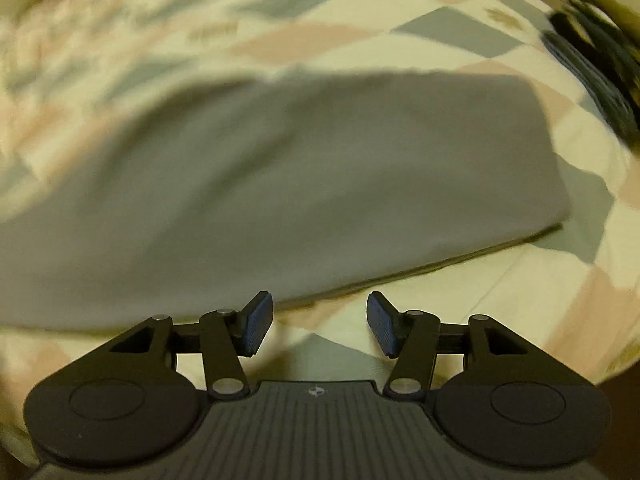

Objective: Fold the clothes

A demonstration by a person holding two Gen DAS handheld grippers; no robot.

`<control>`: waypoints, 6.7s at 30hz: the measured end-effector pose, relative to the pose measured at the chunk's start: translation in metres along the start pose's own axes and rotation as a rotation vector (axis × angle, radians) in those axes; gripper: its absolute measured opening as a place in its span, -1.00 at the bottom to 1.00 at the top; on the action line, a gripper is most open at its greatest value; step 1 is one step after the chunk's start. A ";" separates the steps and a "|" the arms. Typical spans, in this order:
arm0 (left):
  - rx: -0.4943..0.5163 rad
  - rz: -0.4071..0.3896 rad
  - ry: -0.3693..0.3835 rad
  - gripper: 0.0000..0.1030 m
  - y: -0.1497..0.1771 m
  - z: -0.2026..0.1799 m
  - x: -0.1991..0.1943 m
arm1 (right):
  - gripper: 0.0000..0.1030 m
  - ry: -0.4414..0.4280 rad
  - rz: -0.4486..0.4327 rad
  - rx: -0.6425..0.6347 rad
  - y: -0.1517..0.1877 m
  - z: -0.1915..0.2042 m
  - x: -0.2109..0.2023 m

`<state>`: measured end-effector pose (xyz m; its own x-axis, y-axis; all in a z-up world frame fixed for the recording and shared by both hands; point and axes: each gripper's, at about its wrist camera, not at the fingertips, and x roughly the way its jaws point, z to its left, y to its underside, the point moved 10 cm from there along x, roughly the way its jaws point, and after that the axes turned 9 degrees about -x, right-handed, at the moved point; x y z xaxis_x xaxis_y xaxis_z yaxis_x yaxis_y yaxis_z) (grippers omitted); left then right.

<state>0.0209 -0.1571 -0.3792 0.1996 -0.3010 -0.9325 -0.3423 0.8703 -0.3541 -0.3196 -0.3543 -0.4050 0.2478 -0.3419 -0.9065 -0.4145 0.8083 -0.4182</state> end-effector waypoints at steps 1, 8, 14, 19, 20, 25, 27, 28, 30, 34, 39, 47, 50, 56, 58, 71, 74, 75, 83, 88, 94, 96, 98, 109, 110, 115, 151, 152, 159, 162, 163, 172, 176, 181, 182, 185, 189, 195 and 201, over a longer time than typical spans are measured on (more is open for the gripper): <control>-0.030 -0.005 -0.012 -0.06 -0.007 0.003 -0.014 | 0.50 -0.025 -0.021 0.034 -0.008 0.003 -0.013; -0.073 -0.108 -0.044 0.14 -0.073 0.011 -0.097 | 0.74 -0.157 -0.072 0.128 -0.041 0.069 -0.077; -0.024 -0.238 -0.033 0.29 -0.123 0.038 -0.150 | 0.82 -0.099 -0.151 0.099 -0.058 0.122 -0.131; 0.023 -0.275 -0.045 0.42 -0.135 0.086 -0.173 | 0.87 -0.026 -0.208 0.152 -0.066 0.167 -0.154; 0.031 -0.283 -0.043 0.44 -0.136 0.096 -0.178 | 0.88 -0.017 -0.216 0.164 -0.065 0.179 -0.158; 0.087 -0.321 -0.025 0.54 -0.134 0.141 -0.193 | 0.94 0.024 -0.230 0.202 -0.054 0.239 -0.168; 0.108 -0.320 -0.011 0.54 -0.128 0.151 -0.195 | 0.95 0.036 -0.220 0.216 -0.044 0.261 -0.173; 0.117 -0.320 0.003 0.61 -0.125 0.154 -0.196 | 0.96 0.042 -0.215 0.220 -0.038 0.271 -0.175; 0.133 -0.322 0.034 0.73 -0.119 0.157 -0.200 | 0.96 0.062 -0.207 0.227 -0.027 0.285 -0.182; 0.162 -0.331 0.098 0.74 -0.103 0.151 -0.212 | 0.96 0.121 -0.188 0.250 -0.004 0.297 -0.196; 0.180 -0.345 0.156 0.83 -0.083 0.140 -0.228 | 0.96 0.147 -0.222 0.288 0.015 0.294 -0.220; 0.136 -0.298 0.296 0.87 -0.027 0.123 -0.230 | 0.96 0.154 -0.226 0.266 0.061 0.290 -0.244; 0.132 -0.210 0.301 0.84 0.009 0.115 -0.214 | 0.96 0.162 -0.203 0.269 0.095 0.283 -0.251; 0.165 -0.129 0.257 0.84 0.062 0.105 -0.198 | 0.96 0.193 -0.156 0.314 0.153 0.263 -0.257; 0.174 -0.134 0.254 0.85 0.067 0.104 -0.200 | 0.96 0.192 -0.160 0.318 0.159 0.262 -0.261; 0.218 -0.148 0.272 0.86 0.039 0.130 -0.192 | 0.96 0.181 -0.194 0.289 0.112 0.289 -0.253; 0.214 -0.151 0.274 0.86 0.022 0.150 -0.184 | 0.96 0.174 -0.197 0.275 0.090 0.307 -0.242; 0.217 -0.146 0.276 0.86 0.017 0.157 -0.179 | 0.96 0.172 -0.196 0.270 0.083 0.314 -0.238; 0.257 0.024 0.327 0.74 0.007 0.226 -0.113 | 0.96 0.185 -0.138 0.229 0.056 0.365 -0.187; 0.318 0.121 0.355 0.17 0.005 0.258 -0.061 | 0.96 0.189 -0.049 0.187 0.066 0.405 -0.141; 0.402 0.136 0.392 0.16 -0.021 0.272 -0.016 | 0.61 0.205 -0.030 -0.002 0.076 0.460 -0.096; 0.413 0.133 0.406 0.16 -0.032 0.273 -0.006 | 0.42 0.214 -0.067 -0.139 0.073 0.484 -0.085; 0.436 0.125 0.406 0.16 -0.038 0.274 0.002 | 0.33 0.238 -0.101 -0.302 0.069 0.510 -0.070; 0.472 0.133 0.525 0.16 -0.028 0.274 0.024 | -0.20 0.214 -0.282 -0.957 0.078 0.645 0.026; 0.462 0.139 0.537 0.16 -0.027 0.274 0.027 | -0.20 0.219 -0.290 -0.987 0.080 0.650 0.033; 0.412 0.175 0.566 0.16 -0.027 0.275 0.047 | -0.66 0.248 -0.318 -1.088 0.084 0.665 0.065; 0.125 0.411 0.690 -0.86 -0.069 0.245 0.122 | 0.53 0.526 -0.409 -0.950 0.068 0.700 0.095; 0.115 0.416 0.689 -0.86 -0.070 0.245 0.122 | 0.47 0.532 -0.421 -0.949 0.064 0.698 0.094; 0.085 0.419 0.682 -0.86 -0.078 0.232 0.110 | -0.83 0.359 -0.354 -0.857 0.048 0.676 0.094; 0.063 0.403 0.706 -0.81 -0.091 0.214 0.094 | -0.84 0.206 -0.357 -0.679 0.029 0.646 0.072; 0.048 0.393 0.725 -0.77 -0.098 0.206 0.086 | -0.84 0.148 -0.359 -0.609 0.023 0.634 0.063; 0.070 0.128 0.779 -0.37 -0.160 0.089 0.022 | -0.80 -0.144 -0.357 0.168 -0.011 0.392 0.017; 0.057 0.175 0.727 -0.41 -0.123 0.032 0.034 | -0.78 -0.167 -0.334 0.256 0.008 0.297 0.028; -0.055 0.237 0.616 -0.42 -0.074 -0.016 0.061 | -0.55 -0.375 -0.240 0.365 0.037 0.199 0.046; -0.082 0.241 0.598 -0.42 -0.067 -0.022 0.064 | -0.47 -0.447 -0.230 0.395 0.034 0.192 0.050; -0.144 0.243 0.560 -0.42 -0.057 -0.029 0.066 | 0.15 -0.582 -0.233 0.424 0.022 0.179 0.048; -0.183 0.243 0.516 -0.42 -0.055 -0.026 0.065 | 0.18 -0.661 -0.194 0.414 -0.009 0.174 0.057; -0.180 0.241 0.497 -0.40 -0.062 -0.019 0.067 | -0.68 -0.751 -0.101 0.347 -0.019 0.188 0.075; -0.147 0.238 0.555 -0.40 -0.087 -0.039 0.060 | -0.86 -0.619 -0.166 0.260 -0.039 0.161 0.047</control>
<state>0.0269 -0.2661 -0.4070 -0.3910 -0.2975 -0.8710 -0.4495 0.8875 -0.1014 -0.1504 -0.3246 -0.4219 0.7761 -0.1967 -0.5991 -0.1235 0.8843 -0.4503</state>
